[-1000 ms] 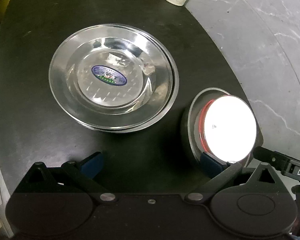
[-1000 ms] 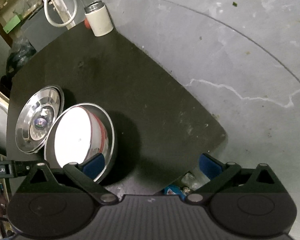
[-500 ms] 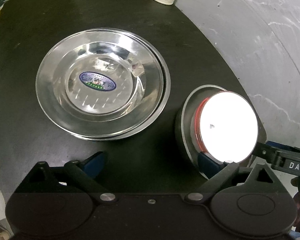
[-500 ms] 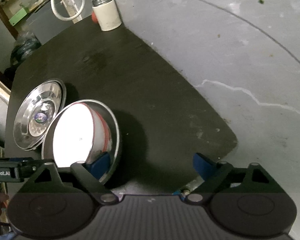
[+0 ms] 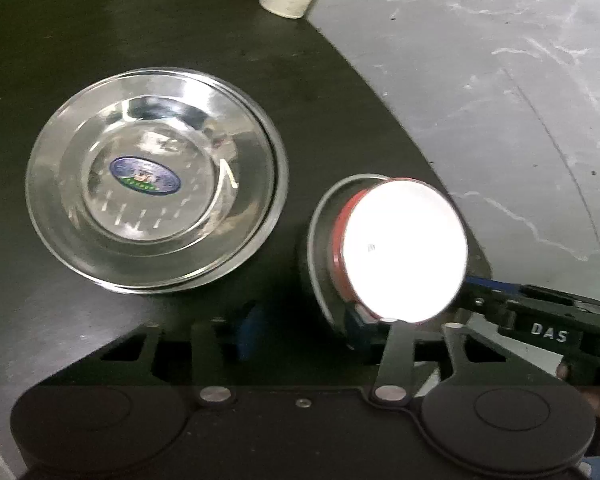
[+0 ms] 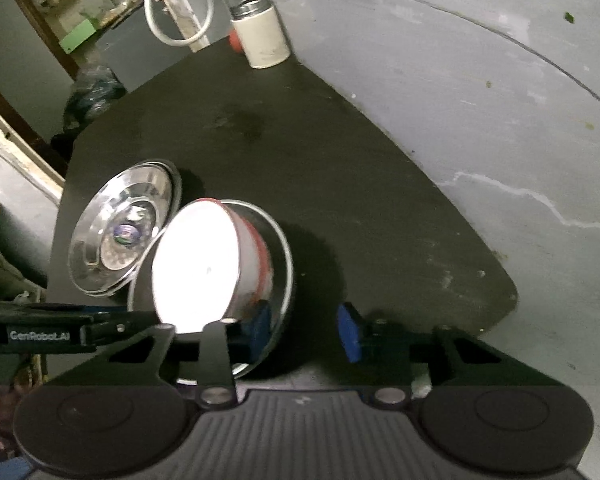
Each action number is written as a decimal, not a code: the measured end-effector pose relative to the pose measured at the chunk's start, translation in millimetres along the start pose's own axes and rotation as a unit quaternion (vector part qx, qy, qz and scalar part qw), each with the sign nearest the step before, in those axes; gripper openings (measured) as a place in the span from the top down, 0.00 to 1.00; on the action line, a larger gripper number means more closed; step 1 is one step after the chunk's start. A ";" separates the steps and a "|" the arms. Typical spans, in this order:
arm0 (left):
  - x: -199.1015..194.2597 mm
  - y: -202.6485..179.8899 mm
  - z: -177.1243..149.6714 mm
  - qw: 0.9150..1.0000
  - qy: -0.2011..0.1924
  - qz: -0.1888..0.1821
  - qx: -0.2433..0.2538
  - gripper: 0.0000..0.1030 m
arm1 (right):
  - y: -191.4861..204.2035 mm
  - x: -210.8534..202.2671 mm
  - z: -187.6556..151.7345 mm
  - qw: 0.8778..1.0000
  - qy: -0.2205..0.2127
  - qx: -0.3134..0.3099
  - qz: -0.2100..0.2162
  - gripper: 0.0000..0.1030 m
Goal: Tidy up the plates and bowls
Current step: 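Grasp the rim of the steel bowl holding the white bowls with the right gripper, then lift the steel bowl with the right gripper over the plate stack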
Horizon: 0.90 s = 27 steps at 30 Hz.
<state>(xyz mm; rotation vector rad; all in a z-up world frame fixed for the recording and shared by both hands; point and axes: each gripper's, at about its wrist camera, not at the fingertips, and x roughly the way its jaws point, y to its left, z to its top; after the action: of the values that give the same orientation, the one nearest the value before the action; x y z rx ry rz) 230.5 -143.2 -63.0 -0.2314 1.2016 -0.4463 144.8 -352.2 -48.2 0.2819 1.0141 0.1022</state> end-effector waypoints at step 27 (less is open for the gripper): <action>0.3 -6.4 -0.5 1.000 -0.010 -0.017 0.016 0.79 | -6.7 15.5 -3.3 0.997 0.028 0.018 0.065 0.77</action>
<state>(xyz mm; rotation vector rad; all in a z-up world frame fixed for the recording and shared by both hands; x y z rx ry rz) 228.8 -149.1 -60.9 -0.2297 1.1711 -0.4919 149.8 -354.7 -64.5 0.3791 1.0535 0.2107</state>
